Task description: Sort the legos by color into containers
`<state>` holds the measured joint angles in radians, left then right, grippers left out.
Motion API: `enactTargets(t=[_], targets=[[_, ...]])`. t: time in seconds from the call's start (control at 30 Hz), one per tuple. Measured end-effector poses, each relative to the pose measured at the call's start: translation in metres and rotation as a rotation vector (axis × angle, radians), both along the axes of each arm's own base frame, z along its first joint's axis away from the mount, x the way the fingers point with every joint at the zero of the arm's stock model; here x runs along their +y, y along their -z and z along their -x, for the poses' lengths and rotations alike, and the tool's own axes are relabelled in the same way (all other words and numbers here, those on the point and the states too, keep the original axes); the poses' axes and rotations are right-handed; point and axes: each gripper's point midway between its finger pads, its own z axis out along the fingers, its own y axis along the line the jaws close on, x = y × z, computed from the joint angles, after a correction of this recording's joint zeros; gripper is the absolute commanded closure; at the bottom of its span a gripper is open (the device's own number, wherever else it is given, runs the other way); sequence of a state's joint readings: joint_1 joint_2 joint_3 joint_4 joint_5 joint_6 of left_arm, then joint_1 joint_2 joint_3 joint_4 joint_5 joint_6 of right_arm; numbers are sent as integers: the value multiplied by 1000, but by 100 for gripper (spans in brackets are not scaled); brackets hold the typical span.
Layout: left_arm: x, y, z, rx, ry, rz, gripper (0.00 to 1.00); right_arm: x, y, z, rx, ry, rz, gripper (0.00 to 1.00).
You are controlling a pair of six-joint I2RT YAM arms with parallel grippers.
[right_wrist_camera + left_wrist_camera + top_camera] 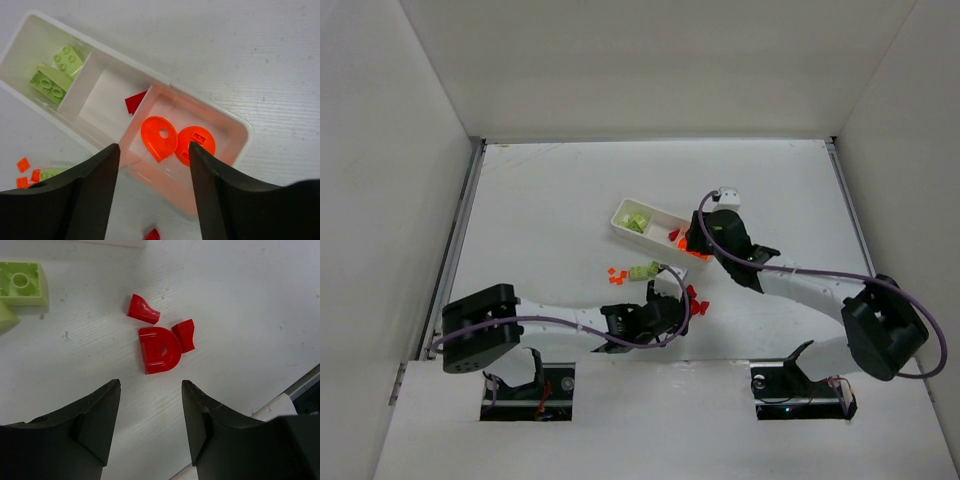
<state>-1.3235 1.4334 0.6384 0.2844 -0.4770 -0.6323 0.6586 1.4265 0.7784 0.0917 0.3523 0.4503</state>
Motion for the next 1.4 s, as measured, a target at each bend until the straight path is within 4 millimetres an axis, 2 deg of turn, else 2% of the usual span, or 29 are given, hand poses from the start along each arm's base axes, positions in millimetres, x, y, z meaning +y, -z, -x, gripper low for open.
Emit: enactTargets(t=[0.13, 0.3, 0.43, 0.73, 0.9, 1.0, 1.13, 1.3, 1.4], targets=[[-18, 10, 7, 1, 38, -35, 51, -1, -17, 5, -64, 9, -79, 44], [-33, 24, 9, -5, 67, -87, 51, -3, -18, 10, -90, 18, -126, 31], [-34, 33, 6, -19, 69, -131, 51, -3, -22, 11, -106, 21, -150, 29], [-33, 28, -3, -71, 52, -170, 48, 3, -30, 11, -120, 5, -196, 29], [-29, 42, -6, -82, 53, -223, 49, 5, -31, 11, -122, 0, -210, 29], [-26, 52, -8, -92, 57, -264, 54, 4, -29, 12, -119, 0, -210, 29], [-28, 52, -11, -106, 67, -270, 61, 4, -28, 12, -117, -1, -211, 29], [-30, 52, -15, -117, 68, -268, 80, 5, -28, 12, -117, -3, -211, 29], [-31, 52, -16, -122, 70, -268, 84, 4, -28, 13, -116, -2, -211, 28]])
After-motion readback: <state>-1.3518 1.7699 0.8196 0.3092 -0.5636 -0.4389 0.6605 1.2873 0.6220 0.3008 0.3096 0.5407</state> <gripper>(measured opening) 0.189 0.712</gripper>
